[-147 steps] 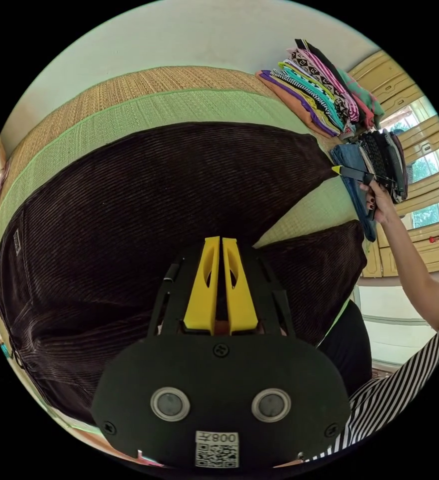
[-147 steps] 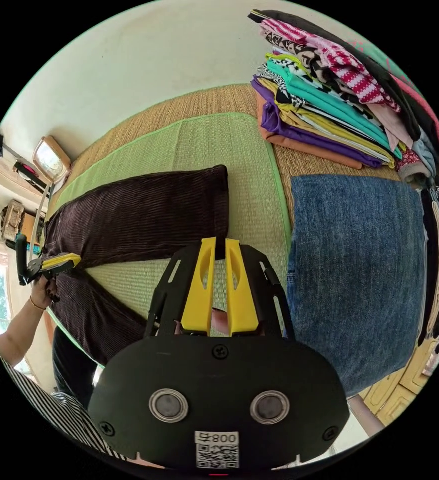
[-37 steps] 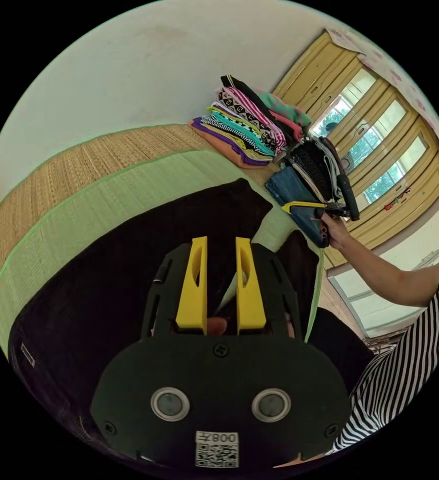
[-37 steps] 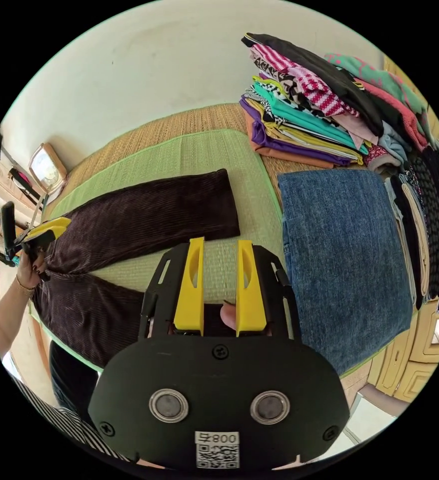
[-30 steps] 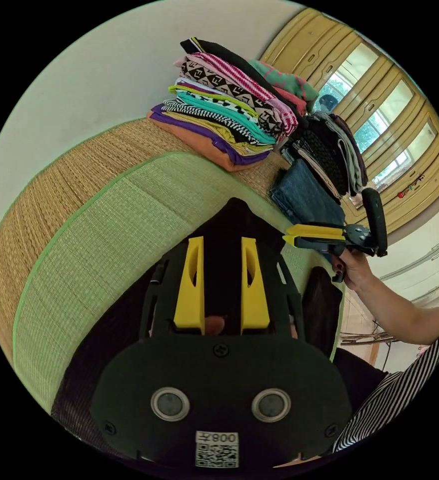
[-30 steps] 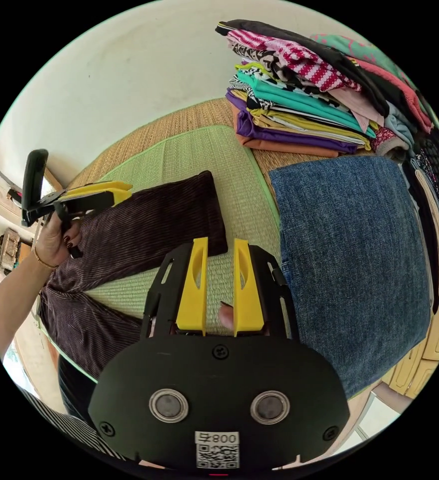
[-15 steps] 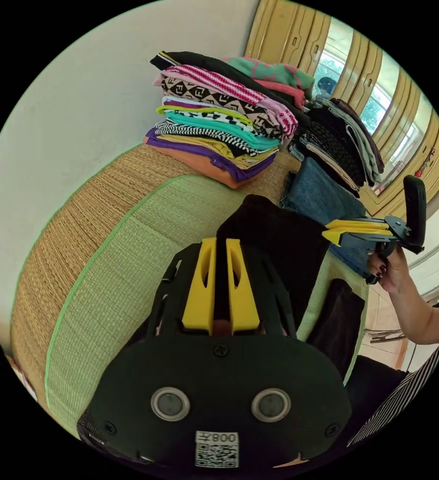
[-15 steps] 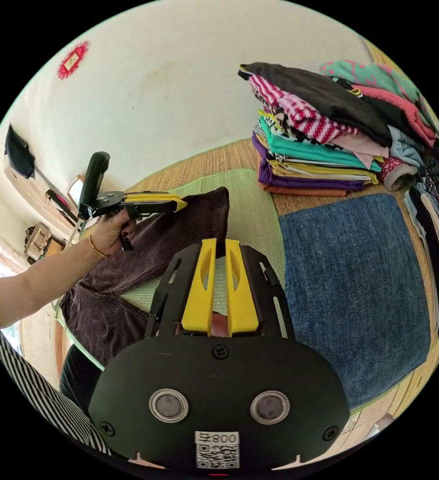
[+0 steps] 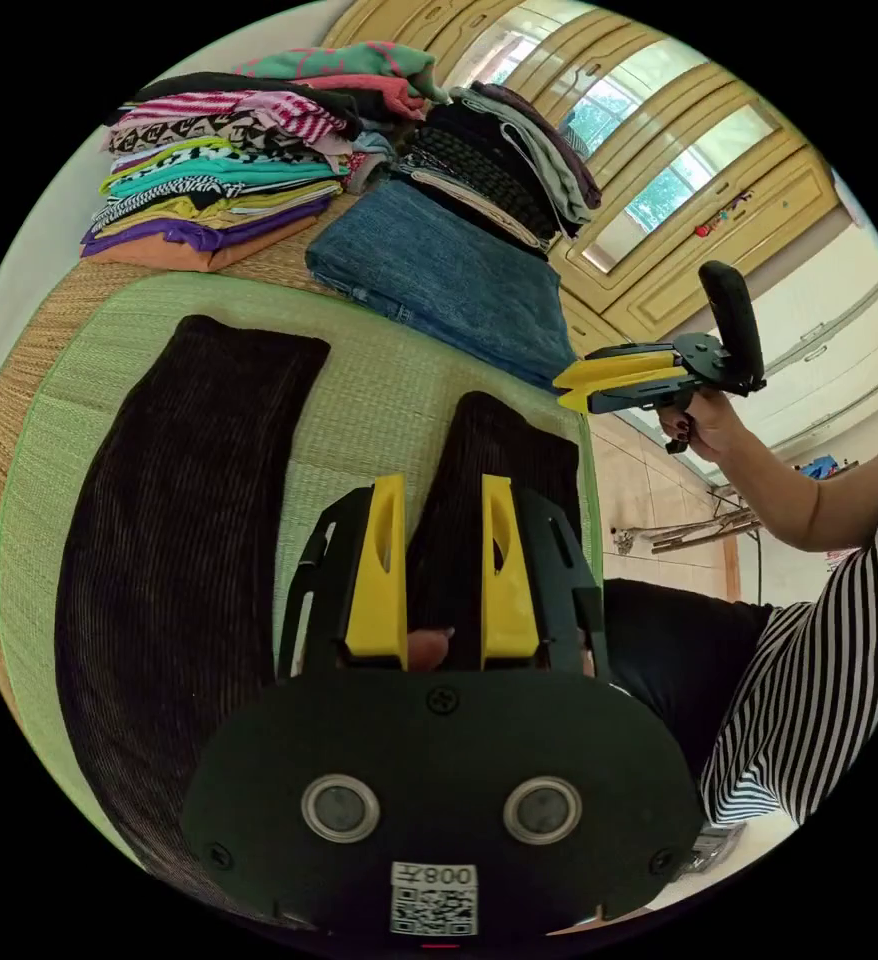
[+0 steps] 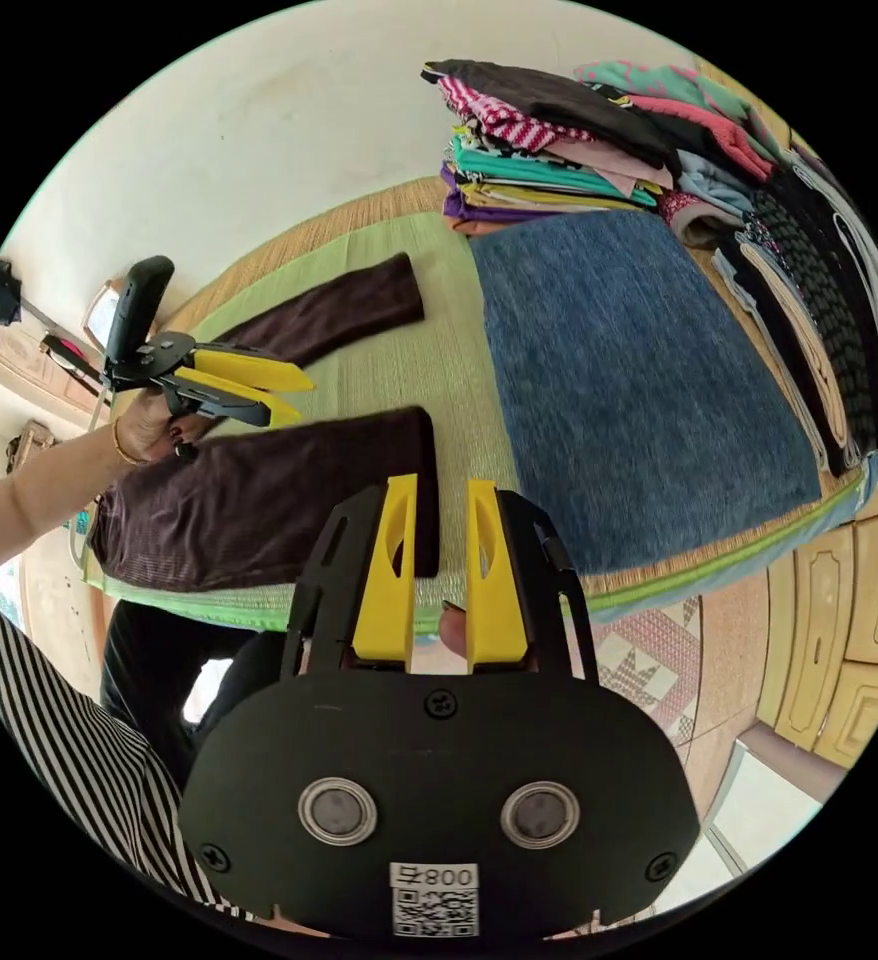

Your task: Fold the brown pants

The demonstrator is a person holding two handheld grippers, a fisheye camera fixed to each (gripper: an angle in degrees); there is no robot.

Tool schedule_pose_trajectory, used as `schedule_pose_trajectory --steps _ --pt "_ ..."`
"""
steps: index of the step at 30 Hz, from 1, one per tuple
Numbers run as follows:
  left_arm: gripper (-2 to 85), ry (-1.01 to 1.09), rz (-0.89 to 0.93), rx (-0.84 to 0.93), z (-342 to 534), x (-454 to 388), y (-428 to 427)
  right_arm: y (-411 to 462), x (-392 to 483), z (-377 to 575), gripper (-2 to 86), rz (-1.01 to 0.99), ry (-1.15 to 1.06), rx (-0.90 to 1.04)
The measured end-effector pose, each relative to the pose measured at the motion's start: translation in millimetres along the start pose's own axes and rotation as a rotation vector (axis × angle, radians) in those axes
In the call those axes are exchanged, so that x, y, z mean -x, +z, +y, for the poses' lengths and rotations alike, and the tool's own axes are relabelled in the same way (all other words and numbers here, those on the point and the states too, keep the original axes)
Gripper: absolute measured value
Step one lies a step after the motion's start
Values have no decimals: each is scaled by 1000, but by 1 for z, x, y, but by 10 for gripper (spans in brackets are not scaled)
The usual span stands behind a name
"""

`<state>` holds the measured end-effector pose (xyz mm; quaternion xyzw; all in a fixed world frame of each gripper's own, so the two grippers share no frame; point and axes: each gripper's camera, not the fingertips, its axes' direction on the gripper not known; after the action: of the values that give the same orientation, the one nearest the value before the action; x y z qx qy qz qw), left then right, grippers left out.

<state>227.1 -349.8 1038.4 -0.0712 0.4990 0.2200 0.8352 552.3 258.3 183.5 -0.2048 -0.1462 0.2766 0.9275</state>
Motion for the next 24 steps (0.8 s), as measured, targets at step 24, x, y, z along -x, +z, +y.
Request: schedule_pose_trajectory --steps 24 --pt "49 -130 -113 130 -25 -53 -38 48 -15 -7 48 -229 164 3"
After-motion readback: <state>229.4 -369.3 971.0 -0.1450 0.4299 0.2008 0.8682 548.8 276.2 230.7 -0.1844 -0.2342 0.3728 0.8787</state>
